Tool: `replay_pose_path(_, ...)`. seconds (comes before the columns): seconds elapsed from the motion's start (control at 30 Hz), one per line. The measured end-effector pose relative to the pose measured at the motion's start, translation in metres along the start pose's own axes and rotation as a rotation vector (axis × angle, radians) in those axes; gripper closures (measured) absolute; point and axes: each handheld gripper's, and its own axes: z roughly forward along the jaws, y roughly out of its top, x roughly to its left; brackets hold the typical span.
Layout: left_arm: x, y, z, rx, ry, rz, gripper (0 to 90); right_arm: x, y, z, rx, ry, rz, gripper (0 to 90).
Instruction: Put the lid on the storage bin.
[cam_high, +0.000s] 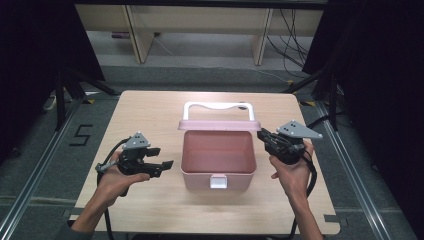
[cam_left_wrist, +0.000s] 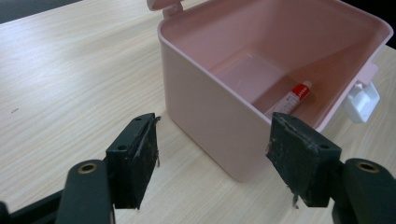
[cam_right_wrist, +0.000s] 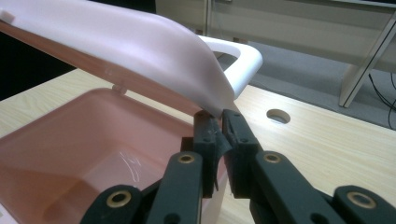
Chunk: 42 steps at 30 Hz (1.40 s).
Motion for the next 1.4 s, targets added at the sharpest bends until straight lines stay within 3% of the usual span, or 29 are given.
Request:
replay_pose_path(0.3,0.003,-0.008,-0.004,0.004,0.003,-0.016,31.4,0.000,-0.010,-0.003,-0.025,0.020,0.003,84.2)
replay_pose_path(0.33,0.002,-0.009,-0.005,-0.001,0.010,-0.014,31.4,0.001,-0.011,-0.005,-0.005,0.027,0.024,84.1)
replay_pose_path(0.4,0.002,-0.010,-0.006,0.005,0.005,-0.012,31.4,0.000,-0.012,-0.005,-0.011,0.021,0.003,83.8)
replay_pose_path(0.43,0.000,-0.011,-0.004,-0.014,0.003,-0.031,31.4,0.000,-0.012,-0.005,-0.011,0.021,0.003,83.8)
replay_pose_path(0.47,0.000,-0.012,-0.006,0.000,0.005,-0.011,31.4,0.001,-0.013,-0.006,-0.011,0.025,0.015,83.3)
replay_pose_path(0.57,-0.001,-0.013,-0.006,-0.008,0.004,-0.021,31.3,0.002,-0.015,-0.006,0.001,0.035,0.032,82.4)
replay_pose_path(0.6,-0.002,-0.014,-0.006,-0.016,0.005,-0.029,31.3,0.001,-0.016,-0.007,-0.011,0.033,0.011,82.0)
replay_pose_path(0.63,-0.001,-0.015,-0.007,0.002,0.003,-0.011,31.3,0.001,-0.017,-0.006,-0.020,0.032,0.009,81.8)
replay_pose_path(0.67,-0.003,-0.016,-0.006,-0.013,-0.001,-0.029,31.3,0.003,-0.018,-0.007,-0.010,0.043,0.030,81.7)
replay_pose_path(0.7,-0.002,-0.017,-0.006,-0.012,-0.001,-0.029,31.3,0.002,-0.020,-0.008,-0.012,0.032,0.010,81.6)
replay_pose_path(0.73,-0.002,-0.017,-0.008,0.006,0.004,-0.012,31.3,0.002,-0.020,-0.008,-0.012,0.032,0.010,81.6)
replay_pose_path(0.77,-0.003,-0.018,-0.006,-0.014,0.005,-0.034,31.3,0.001,-0.020,-0.008,-0.015,0.027,-0.011,81.4)
replay_pose_path(0.87,-0.002,-0.021,-0.008,0.001,0.005,-0.024,31.2,0.005,-0.024,-0.008,-0.007,0.056,0.038,80.5)
replay_pose_path(0.97,-0.003,-0.023,-0.007,-0.009,0.011,-0.032,31.1,0.004,-0.026,-0.008,-0.006,0.046,0.016,80.2)
replay_pose_path(1.0,-0.002,-0.024,-0.009,0.009,0.010,-0.015,31.1,0.005,-0.026,-0.009,0.001,0.037,0.030,80.0)
replay_pose_path(1.03,-0.003,-0.025,-0.009,-0.009,0.001,-0.036,31.1,0.004,-0.027,-0.007,-0.002,0.055,0.024,79.9)
replay_pose_path(1.07,-0.002,-0.025,-0.010,0.004,0.002,-0.018,31.0,0.005,-0.027,-0.009,0.014,0.060,0.040,79.6)
replay_pose_path(1.1,-0.004,-0.027,-0.009,-0.022,0.014,-0.042,31.0,0.005,-0.028,-0.009,0.011,0.057,0.041,79.3)
replay_pose_path(1.13,-0.003,-0.028,-0.011,-0.003,0.014,-0.024,31.0,0.004,-0.029,-0.009,0.000,0.052,0.031,79.0)
replay_pose_path(1.17,-0.005,-0.029,-0.010,-0.014,0.013,-0.040,31.0,0.004,-0.030,-0.008,-0.003,0.060,0.026,78.5)
replay_pose_path(1.2,-0.003,-0.031,-0.011,0.008,0.009,-0.014,30.8,0.006,-0.032,-0.009,0.015,0.059,0.050,78.2)
replay_pose_path(1.23,-0.004,-0.032,-0.011,0.004,0.006,-0.018,30.8,0.006,-0.032,-0.009,0.015,0.059,0.050,78.2)
replay_pose_path(1.27,-0.004,-0.034,-0.012,0.011,0.006,-0.017,30.7,0.003,-0.032,-0.009,0.009,0.053,0.017,78.0)
replay_pose_path(1.4,-0.002,-0.039,-0.012,0.013,0.012,-0.025,30.3,0.004,-0.035,-0.009,0.012,0.055,0.038,76.5)
